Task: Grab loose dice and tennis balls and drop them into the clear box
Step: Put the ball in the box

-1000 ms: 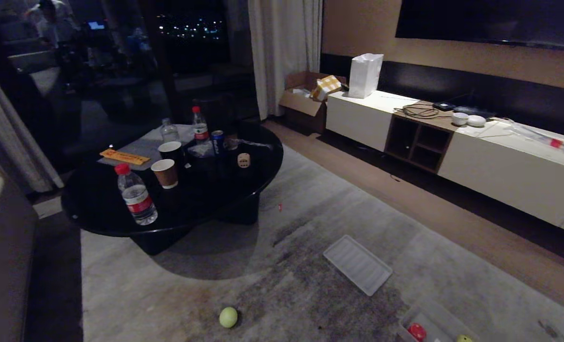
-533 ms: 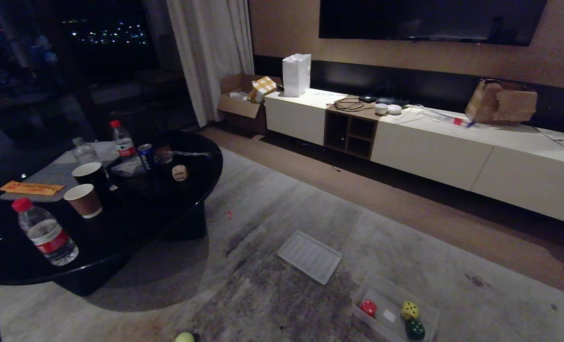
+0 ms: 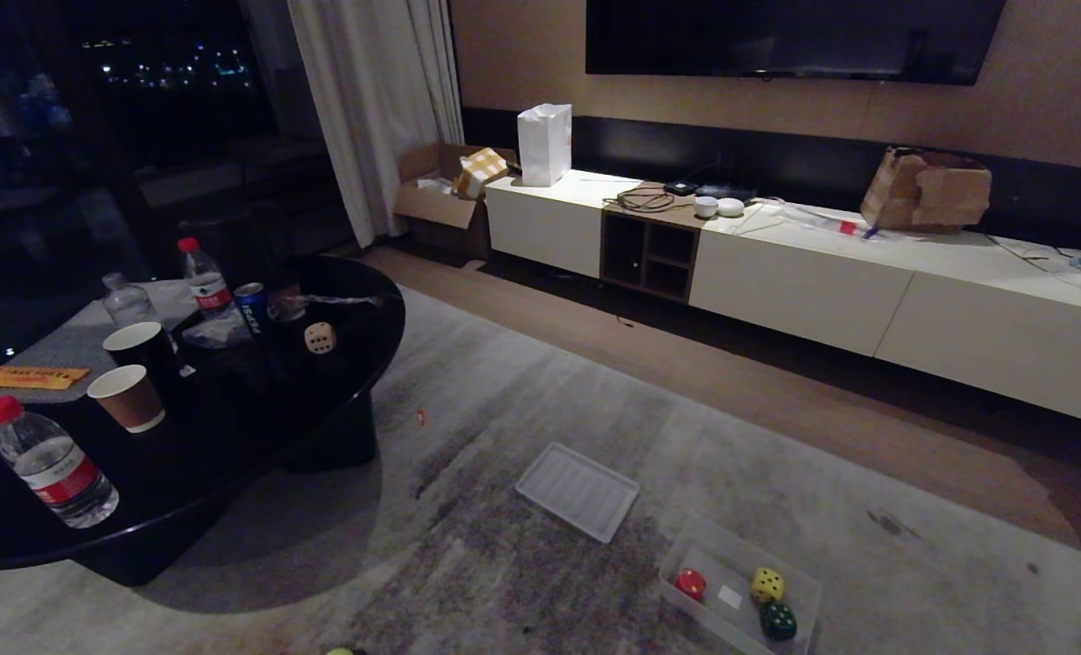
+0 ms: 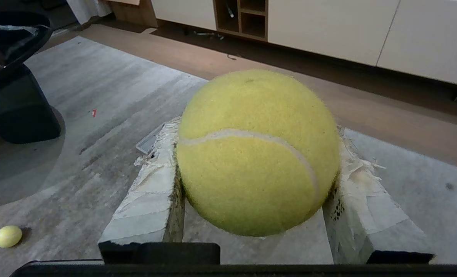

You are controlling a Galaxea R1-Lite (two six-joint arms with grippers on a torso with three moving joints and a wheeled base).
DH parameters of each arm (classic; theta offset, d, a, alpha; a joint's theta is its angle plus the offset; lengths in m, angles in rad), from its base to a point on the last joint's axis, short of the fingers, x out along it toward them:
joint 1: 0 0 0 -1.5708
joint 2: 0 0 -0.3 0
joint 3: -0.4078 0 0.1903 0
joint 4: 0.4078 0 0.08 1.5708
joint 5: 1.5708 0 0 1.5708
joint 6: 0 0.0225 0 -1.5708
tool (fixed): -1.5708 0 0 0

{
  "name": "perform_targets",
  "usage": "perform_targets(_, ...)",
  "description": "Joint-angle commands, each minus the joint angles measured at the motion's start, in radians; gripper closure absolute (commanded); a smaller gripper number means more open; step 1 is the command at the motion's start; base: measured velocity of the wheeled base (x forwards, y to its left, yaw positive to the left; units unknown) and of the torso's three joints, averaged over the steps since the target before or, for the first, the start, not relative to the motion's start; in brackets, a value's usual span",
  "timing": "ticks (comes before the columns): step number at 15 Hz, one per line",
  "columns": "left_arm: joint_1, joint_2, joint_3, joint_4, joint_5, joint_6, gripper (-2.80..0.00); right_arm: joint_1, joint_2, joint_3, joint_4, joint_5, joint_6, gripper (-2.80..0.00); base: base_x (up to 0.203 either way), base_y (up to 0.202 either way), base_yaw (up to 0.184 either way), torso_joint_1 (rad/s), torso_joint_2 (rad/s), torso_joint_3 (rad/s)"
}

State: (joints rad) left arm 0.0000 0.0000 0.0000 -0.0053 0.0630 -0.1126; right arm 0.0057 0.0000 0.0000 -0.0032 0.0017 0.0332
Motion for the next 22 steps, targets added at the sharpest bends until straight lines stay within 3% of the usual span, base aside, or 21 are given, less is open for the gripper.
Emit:
perform_targets(1,0.0,0.0,0.002,-0.001,0.001,-0.004,0.0,0.0,0.001,0.0,0.0,0.0,0.001,0.0,0.0,0.0,0.0,0.0,0.0,0.0)
perform_targets(7,0.0,0.0,0.002,-0.002,0.004,-0.019,0.0,0.0,0.002,0.0,0.0,0.0,0.001,0.0,0.0,0.0,0.0,0.001,0.0,-0.049)
perform_targets(22,0.0,0.002,0.002,-0.001,0.005,-0.016,0.0,0.0,0.001,0.0,0.0,0.0,0.001,0.0,0.0,0.0,0.0,0.002,0.0,-0.196)
